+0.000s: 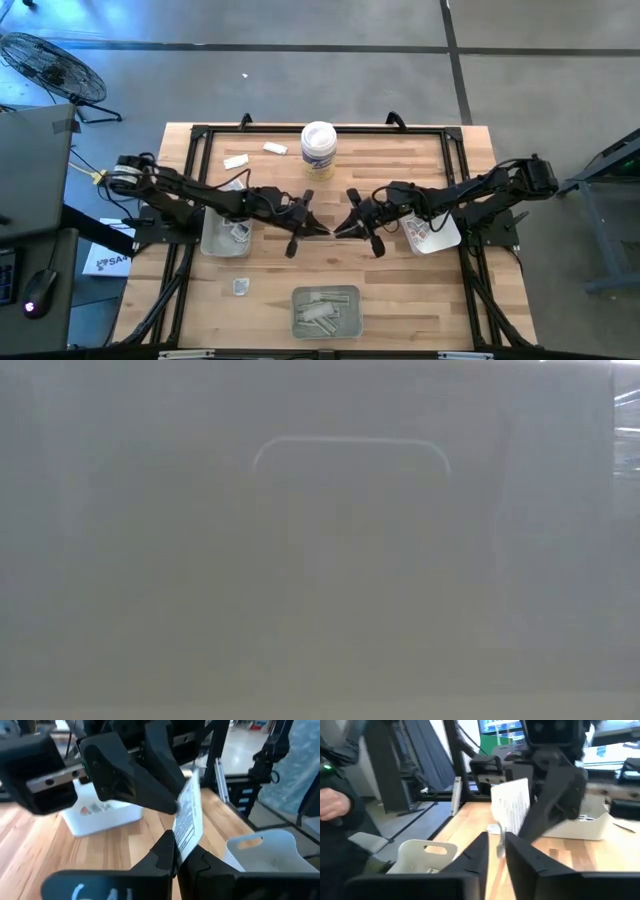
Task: Pick & Place First Aid Supplies
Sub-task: Put the blue alcohol pad into the top gray bin
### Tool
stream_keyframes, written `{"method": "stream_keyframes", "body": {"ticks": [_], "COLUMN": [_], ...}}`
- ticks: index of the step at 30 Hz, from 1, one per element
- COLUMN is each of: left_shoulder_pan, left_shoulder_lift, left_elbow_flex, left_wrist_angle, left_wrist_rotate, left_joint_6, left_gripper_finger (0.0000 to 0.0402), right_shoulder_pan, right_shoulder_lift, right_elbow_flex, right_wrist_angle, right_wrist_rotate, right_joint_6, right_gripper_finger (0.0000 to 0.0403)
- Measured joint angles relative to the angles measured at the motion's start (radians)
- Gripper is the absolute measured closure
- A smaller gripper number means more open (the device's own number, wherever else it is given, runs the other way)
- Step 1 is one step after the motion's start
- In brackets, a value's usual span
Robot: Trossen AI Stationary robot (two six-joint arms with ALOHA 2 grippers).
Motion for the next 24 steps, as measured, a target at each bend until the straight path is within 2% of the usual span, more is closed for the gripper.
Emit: {"method": "stream_keyframes", "body": {"ticks": [4, 9, 12, 15, 19, 24], "left_shoulder_pan": [0.000, 0.000, 0.000, 0.000, 0.000, 0.000], "left_shoulder_lift": [-0.097, -0.279, -0.386, -0.454, -0.470, -0.454], "left_elbow_flex": [0.000, 0.000, 0.001, 0.001, 0.001, -0.001], "left_wrist_angle": [-0.196, -0.617, -0.917, -1.168, -1.441, -1.703], "left_wrist_rotate": [-0.028, -0.140, -0.202, -0.238, -0.247, -0.285], "left_joint_6": [0.019, -0.052, -0.197, -0.408, -0.660, -0.787], "left_gripper_finger": [0.0401, 0.0401, 0.0401, 0.0401, 0.0401, 0.0401], "right_shoulder_pan": [-0.002, -0.002, -0.003, -0.002, -0.002, -0.002], "right_shoulder_lift": [0.000, 0.000, 0.000, 0.000, 0.000, 0.000], "right_elbow_flex": [0.000, 0.000, 0.000, 0.000, 0.000, 0.000], "right_wrist_angle": [-0.008, -0.074, -0.118, -0.133, -0.132, -0.129], "right_wrist_rotate": [0.054, 0.176, 0.219, 0.254, 0.267, 0.268], "right_joint_6": [0.000, 0.000, 0.000, -0.001, -0.023, -0.030], "right_gripper_finger": [0.0305, 0.0265, 0.0253, 0.0250, 0.0249, 0.0249]}}
